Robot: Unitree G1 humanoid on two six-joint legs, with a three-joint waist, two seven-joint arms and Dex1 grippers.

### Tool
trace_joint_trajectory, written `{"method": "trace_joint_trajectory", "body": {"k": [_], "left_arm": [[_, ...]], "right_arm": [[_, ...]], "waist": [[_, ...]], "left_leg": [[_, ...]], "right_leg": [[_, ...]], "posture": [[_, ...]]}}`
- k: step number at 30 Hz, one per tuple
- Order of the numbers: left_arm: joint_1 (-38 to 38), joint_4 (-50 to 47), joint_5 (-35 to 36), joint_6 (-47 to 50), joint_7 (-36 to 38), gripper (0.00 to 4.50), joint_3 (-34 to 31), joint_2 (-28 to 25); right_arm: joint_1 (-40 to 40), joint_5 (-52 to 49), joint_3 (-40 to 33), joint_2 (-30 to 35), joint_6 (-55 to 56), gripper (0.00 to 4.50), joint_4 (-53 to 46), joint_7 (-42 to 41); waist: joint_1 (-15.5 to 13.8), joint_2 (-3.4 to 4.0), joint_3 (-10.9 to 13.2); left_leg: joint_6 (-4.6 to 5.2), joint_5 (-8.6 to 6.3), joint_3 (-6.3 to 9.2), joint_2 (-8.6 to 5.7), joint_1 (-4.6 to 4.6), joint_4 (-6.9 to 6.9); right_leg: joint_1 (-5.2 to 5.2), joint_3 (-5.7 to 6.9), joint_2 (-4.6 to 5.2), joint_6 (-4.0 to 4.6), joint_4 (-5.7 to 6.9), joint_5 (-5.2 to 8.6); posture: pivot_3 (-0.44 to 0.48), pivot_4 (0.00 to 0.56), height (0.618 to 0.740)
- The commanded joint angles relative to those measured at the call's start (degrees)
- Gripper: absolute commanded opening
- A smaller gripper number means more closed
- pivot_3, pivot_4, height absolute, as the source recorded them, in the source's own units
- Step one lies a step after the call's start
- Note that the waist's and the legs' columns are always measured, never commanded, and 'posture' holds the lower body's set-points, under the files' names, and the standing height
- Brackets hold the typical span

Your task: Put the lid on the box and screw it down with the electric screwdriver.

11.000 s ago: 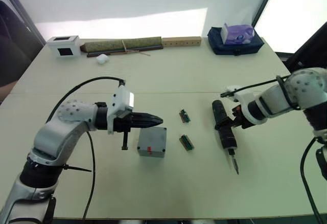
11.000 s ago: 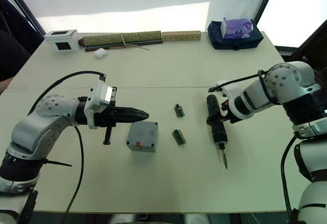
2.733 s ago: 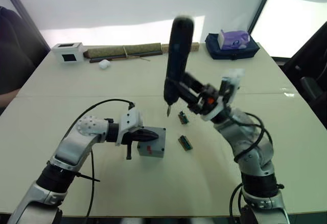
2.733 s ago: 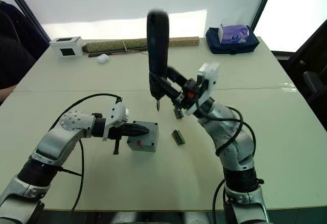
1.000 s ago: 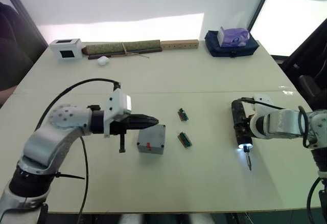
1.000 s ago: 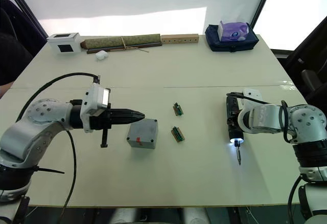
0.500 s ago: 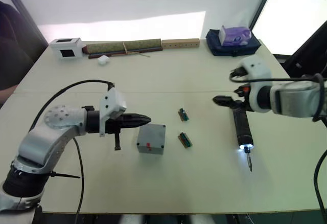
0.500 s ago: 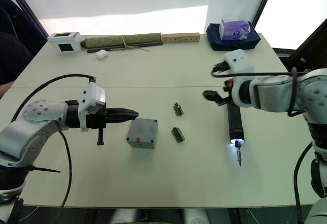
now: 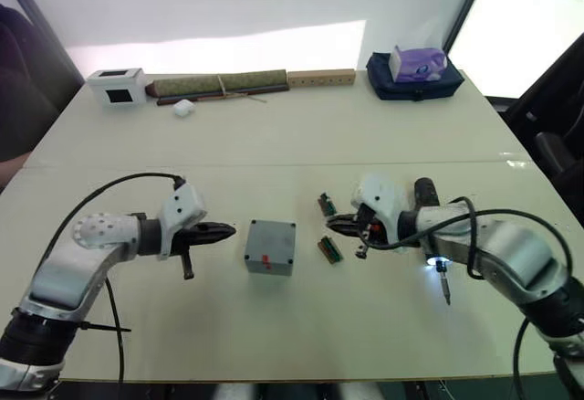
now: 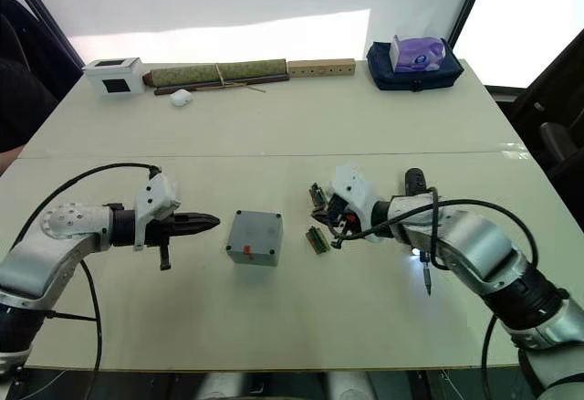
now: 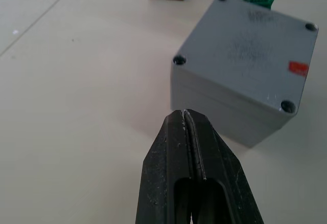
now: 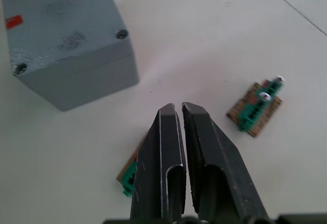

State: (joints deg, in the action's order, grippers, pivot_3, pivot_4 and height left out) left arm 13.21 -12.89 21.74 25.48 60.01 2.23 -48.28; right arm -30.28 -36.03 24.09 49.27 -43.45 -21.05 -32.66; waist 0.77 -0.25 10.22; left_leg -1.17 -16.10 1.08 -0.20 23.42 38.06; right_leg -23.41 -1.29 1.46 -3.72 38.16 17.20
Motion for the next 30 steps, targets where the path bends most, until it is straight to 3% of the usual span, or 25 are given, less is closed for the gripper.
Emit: {"method": "trace_joint_trajectory", "body": {"k": [1,11,22,26,30], "left_arm": [[-0.4,-0.2,-0.5,-1.0,0.9,0.0,1.1,0.8],[4.4,3.8,-3.5,-2.9,1.8,0.0,6.1,5.5],[12.0,14.8,-7.7,-6.9,2.2,0.0,8.8,13.0],[12.1,16.9,-8.4,-7.9,2.5,0.0,8.0,12.6],[8.9,17.3,-9.3,-9.7,5.3,0.0,6.2,7.5]], "right_arm": [[-1.3,5.4,2.8,-2.4,1.4,0.04,1.4,-5.1],[-2.2,10.5,4.7,-10.8,0.3,0.04,2.7,-13.0],[-2.7,12.7,4.5,-14.1,-4.3,0.04,1.1,-17.3],[-2.2,12.5,2.2,-12.5,-5.6,0.04,-0.2,-17.9],[-2.1,12.0,-3.7,-7.5,-5.5,0.04,-1.4,-19.4]], "waist": [[0.0,0.0,0.0],[-0.1,0.0,0.0],[0.1,-0.02,0.0],[0.0,-0.02,0.0],[0.1,-0.02,0.0]], "left_leg": [[0.0,0.0,0.0,0.0,0.0,0.0],[0.0,0.0,0.02,-0.04,-0.01,0.06],[0.0,0.0,0.06,-0.09,0.0,0.11],[-0.01,0.01,0.07,-0.08,-0.01,0.12],[-0.02,0.01,0.08,-0.09,-0.01,0.15]], "right_leg": [[0.0,0.0,0.01,0.0,0.0,0.0],[0.01,0.03,0.02,-0.01,0.06,-0.02],[0.02,0.08,0.02,-0.02,0.09,-0.02],[0.01,0.08,0.01,-0.02,0.15,-0.02],[0.01,0.08,0.04,-0.02,0.16,-0.02]], "posture": [[0.0,0.15,0.74],[0.0,0.15,0.74],[0.0,0.15,0.74],[0.0,0.15,0.74],[0.0,0.15,0.74]]}}
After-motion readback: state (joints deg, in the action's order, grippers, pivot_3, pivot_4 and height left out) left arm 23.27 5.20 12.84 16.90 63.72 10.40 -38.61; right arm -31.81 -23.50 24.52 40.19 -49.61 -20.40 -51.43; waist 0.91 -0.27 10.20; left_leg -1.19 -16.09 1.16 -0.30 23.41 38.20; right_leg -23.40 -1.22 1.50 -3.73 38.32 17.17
